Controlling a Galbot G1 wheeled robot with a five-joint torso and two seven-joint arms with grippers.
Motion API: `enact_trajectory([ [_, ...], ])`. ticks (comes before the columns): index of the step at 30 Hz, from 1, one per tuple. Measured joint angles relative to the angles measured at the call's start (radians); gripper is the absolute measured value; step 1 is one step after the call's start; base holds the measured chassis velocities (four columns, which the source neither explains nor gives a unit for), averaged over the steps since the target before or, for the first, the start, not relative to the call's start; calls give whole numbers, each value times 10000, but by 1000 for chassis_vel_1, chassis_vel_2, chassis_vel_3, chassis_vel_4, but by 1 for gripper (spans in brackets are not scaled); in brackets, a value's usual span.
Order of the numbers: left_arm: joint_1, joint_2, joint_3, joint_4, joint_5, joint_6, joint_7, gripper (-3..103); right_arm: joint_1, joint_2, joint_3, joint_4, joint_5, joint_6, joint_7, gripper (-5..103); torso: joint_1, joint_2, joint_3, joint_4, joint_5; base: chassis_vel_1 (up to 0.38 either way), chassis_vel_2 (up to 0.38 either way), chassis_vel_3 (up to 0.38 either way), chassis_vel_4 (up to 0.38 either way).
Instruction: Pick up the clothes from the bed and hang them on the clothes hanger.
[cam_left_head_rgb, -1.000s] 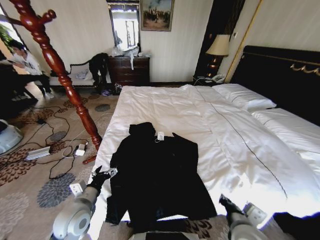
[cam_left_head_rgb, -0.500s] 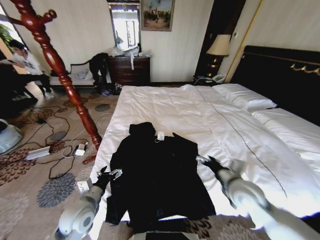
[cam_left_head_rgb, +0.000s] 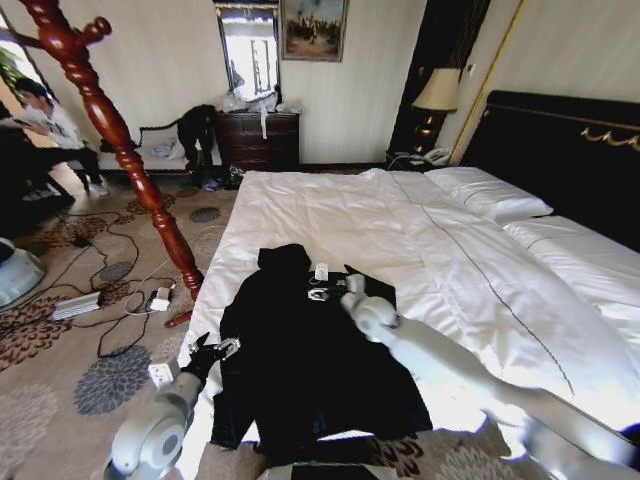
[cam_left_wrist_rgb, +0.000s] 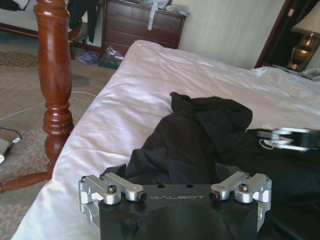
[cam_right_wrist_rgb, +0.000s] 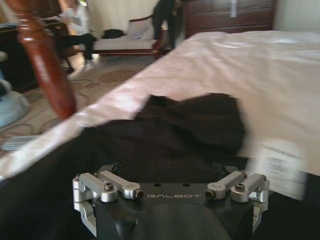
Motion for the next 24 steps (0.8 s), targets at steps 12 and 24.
enact_trajectory([
  [12,-4,-108,-389,-193,-320,38,-87,100,478,1845,-914,-1508,-2181,-1450,67,100,-2,1,-2,-2,0,0,0,0,0],
  [24,128,-183,-555,-269,-349,49,-118,100,1069,2952,-148,-4488,-4417,-958,1699,100,-3,2,-2,3,1,0,0,0,0],
])
